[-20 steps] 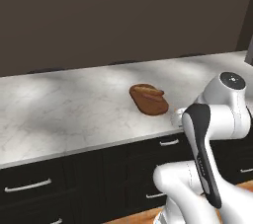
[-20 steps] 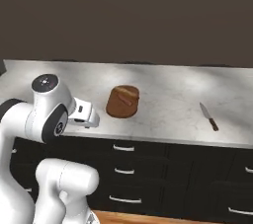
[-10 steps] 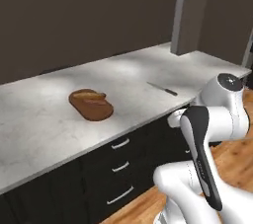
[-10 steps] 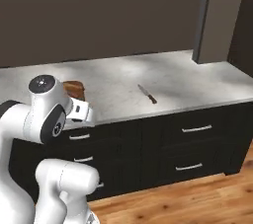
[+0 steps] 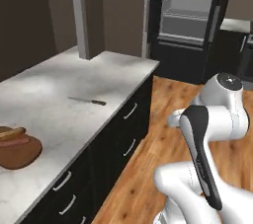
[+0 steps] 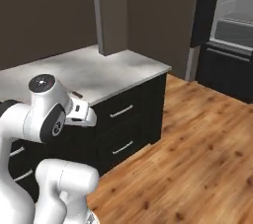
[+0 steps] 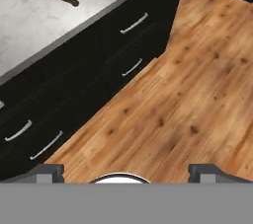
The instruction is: Retrieve the sausage and cheese from the fridge and place them on the cutting board on the counter.
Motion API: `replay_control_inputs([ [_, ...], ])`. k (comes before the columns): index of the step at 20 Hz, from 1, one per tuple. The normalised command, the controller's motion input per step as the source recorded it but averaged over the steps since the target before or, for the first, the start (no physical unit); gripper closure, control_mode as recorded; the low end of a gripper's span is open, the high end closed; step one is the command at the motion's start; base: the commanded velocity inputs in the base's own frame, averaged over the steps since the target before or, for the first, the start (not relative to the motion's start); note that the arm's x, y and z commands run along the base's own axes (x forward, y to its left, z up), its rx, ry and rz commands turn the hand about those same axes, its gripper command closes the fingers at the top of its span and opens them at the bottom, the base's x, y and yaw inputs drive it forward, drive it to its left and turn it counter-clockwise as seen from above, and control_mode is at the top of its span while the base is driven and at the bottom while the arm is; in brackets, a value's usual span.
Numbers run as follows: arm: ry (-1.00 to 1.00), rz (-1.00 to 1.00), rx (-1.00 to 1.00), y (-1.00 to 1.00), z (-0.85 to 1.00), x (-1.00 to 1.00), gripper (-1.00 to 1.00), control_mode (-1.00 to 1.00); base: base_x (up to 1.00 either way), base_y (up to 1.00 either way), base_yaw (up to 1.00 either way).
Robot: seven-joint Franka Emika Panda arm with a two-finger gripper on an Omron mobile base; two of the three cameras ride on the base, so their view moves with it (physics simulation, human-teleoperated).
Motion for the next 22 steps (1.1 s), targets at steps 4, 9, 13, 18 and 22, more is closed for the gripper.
replay_control_inputs([
  [4, 0.00, 0.00, 0.00, 0.00, 0.00, 0.00, -1.00, 1.00, 0.32, -0.25, -0.72],
  [9, 0.00, 0.00, 0.00, 0.00, 0.00, 0.00, -1.00, 1.00, 0.75, -0.06, -0.58],
  [13, 0.00, 0.00, 0.00, 0.00, 0.00, 0.00, -1.00, 1.00, 1.00, 0.00, -0.25],
  [18, 0.00, 0.00, 0.00, 0.00, 0.00, 0.00, -1.00, 1.00, 1.00, 0.00, -0.05],
  [22, 0.00, 0.00, 0.00, 0.00, 0.00, 0.00, -1.00, 1.00, 1.00, 0.01, 0.00],
])
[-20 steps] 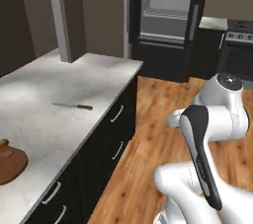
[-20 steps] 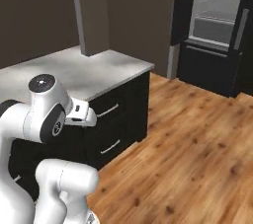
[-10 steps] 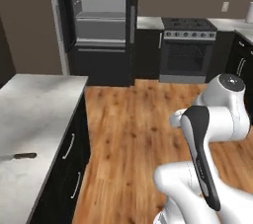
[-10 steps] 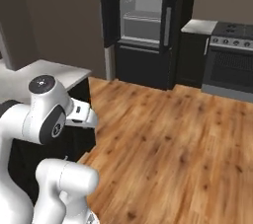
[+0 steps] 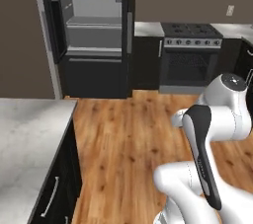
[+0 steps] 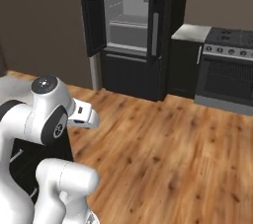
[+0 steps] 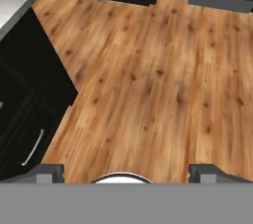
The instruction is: Retrieve the sausage and cheese from the fridge and place them on the cutting board on the counter.
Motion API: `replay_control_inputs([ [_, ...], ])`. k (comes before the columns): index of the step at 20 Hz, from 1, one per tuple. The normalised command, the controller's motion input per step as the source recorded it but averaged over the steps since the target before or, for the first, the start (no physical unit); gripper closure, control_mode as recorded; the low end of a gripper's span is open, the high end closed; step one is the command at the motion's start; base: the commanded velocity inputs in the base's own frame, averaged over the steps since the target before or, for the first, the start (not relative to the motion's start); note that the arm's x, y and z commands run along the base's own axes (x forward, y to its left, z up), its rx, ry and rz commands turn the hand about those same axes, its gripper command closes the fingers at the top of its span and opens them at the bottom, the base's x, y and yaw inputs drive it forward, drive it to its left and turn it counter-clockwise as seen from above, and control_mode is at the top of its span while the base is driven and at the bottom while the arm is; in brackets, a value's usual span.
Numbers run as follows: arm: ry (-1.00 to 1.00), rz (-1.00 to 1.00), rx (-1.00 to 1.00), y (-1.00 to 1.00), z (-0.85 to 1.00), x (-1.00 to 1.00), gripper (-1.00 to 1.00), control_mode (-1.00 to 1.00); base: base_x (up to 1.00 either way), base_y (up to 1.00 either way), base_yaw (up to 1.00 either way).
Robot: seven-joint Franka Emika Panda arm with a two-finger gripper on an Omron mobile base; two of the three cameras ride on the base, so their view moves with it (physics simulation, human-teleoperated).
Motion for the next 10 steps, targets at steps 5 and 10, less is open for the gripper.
replay_control_inputs([
  [5, 0.00, 0.00, 0.00, 0.00, 0.00, 0.00, -1.00, 1.00, 1.00, 0.13, 0.01],
  [10, 0.00, 0.00, 0.00, 0.00, 0.00, 0.00, -1.00, 1.00, 1.00, 0.19, 0.07],
])
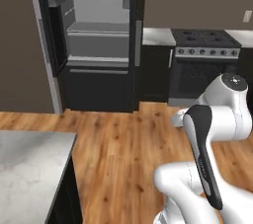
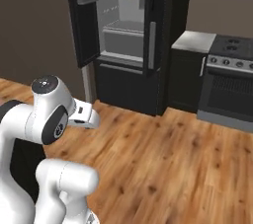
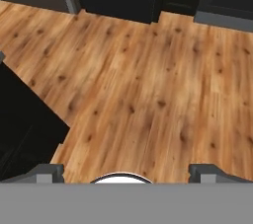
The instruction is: Retrieve the sausage and cheese from the fridge and place them on the cutting board on the counter.
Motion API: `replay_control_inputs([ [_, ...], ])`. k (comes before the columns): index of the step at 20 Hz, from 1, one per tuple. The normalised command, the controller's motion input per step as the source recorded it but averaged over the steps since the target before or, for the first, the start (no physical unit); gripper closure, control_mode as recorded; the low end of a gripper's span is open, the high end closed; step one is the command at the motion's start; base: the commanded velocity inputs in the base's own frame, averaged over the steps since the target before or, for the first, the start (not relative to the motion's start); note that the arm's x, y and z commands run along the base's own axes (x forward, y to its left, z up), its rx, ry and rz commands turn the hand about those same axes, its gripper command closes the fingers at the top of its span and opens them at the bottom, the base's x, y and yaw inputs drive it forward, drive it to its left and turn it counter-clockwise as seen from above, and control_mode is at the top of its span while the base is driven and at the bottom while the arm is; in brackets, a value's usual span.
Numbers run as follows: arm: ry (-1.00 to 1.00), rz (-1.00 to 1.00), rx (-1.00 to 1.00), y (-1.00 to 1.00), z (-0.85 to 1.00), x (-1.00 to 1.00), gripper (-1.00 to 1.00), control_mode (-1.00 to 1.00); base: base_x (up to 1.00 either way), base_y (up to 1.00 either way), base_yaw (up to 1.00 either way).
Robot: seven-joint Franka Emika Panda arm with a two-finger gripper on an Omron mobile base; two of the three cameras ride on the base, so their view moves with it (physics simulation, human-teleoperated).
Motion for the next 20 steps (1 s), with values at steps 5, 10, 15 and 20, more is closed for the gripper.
replay_control_inputs([
  [5, 0.00, 0.00, 0.00, 0.00, 0.00, 0.00, -1.00, 1.00, 1.00, 0.19, 0.15],
  [10, 0.00, 0.00, 0.00, 0.00, 0.00, 0.00, -1.00, 1.00, 1.00, 0.08, 0.15],
  [15, 0.00, 0.00, 0.00, 0.00, 0.00, 0.00, -1.00, 1.00, 1.00, 0.17, 0.21],
  [20, 0.00, 0.00, 0.00, 0.00, 0.00, 0.00, -1.00, 1.00, 1.00, 0.17, 0.21],
])
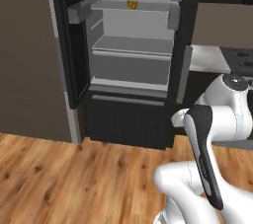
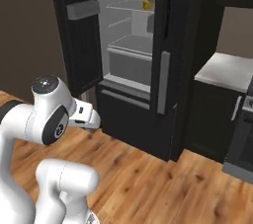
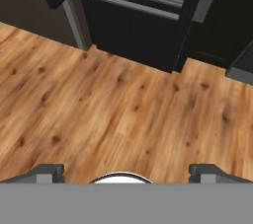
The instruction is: Retrieve the sausage and cheese from the fridge and place them on the cutting board on the counter.
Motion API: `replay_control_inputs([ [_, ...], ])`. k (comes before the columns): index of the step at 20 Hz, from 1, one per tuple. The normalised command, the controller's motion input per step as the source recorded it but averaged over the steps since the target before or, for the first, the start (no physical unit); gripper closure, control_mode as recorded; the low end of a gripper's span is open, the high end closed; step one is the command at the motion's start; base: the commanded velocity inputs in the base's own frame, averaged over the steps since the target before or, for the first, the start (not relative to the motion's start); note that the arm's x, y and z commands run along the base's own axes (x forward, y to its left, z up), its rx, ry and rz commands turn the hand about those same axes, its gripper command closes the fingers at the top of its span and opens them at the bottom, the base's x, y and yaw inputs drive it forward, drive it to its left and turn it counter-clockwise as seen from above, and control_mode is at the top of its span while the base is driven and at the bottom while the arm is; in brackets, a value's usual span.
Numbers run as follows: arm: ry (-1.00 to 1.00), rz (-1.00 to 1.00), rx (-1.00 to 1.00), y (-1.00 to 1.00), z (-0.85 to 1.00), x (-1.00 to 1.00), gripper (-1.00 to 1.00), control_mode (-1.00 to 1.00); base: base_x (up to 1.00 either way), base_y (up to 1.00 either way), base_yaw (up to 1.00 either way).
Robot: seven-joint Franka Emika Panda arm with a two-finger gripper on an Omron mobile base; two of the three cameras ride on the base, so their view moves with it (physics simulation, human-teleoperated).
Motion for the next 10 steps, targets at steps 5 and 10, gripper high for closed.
replay_control_inputs([
  [5, 0.00, 0.00, 0.00, 0.00, 0.00, 0.00, -1.00, 1.00, 1.00, 0.06, 0.15],
  [10, 0.00, 0.00, 0.00, 0.00, 0.00, 0.00, -1.00, 1.00, 1.00, 0.00, 0.01],
])
